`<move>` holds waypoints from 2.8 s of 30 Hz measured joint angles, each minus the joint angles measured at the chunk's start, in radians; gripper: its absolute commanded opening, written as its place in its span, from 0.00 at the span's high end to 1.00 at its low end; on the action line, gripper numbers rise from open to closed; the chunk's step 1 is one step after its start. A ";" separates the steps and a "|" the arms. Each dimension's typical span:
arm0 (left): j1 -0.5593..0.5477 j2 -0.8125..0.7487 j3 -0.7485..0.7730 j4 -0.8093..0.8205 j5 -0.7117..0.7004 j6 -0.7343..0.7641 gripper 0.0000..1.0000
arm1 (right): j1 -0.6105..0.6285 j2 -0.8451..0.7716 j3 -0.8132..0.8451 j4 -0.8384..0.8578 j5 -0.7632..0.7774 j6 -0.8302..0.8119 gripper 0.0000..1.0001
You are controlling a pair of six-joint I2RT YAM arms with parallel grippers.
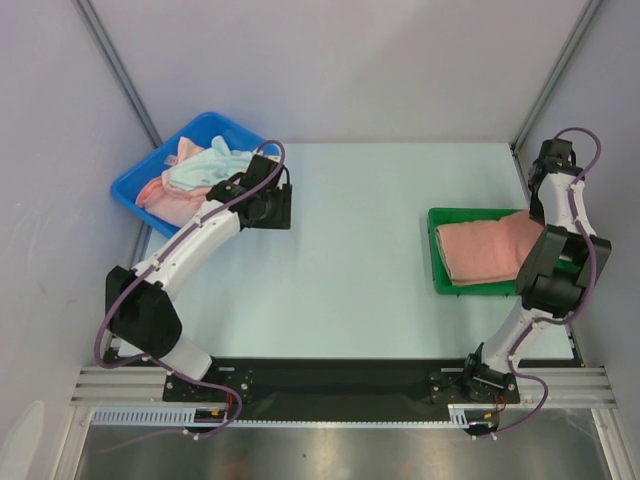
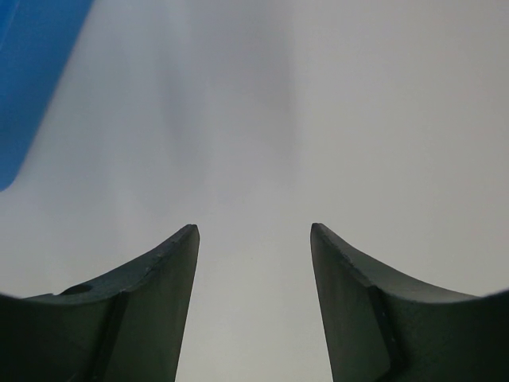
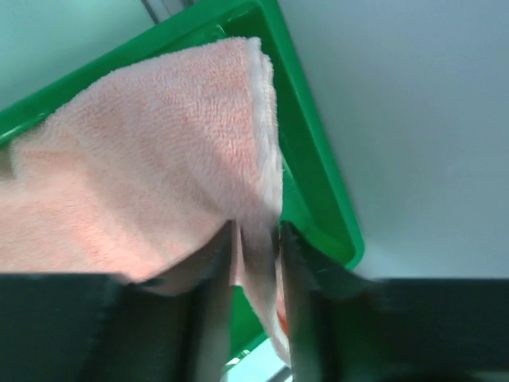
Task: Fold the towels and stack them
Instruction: Neatly place the folded towel into the bin, then grab crumpled towel
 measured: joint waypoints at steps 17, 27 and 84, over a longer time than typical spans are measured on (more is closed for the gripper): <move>0.000 -0.021 -0.032 0.010 0.015 0.007 0.34 | 0.130 -0.117 -0.070 -0.037 -0.208 0.204 0.37; 0.000 -0.073 -0.073 0.056 0.065 -0.016 0.33 | 0.198 -0.180 -0.460 0.095 -0.465 0.381 0.54; 0.547 0.548 0.527 0.088 -0.135 -0.017 0.47 | 0.480 -0.571 -0.376 0.422 -0.599 0.525 0.00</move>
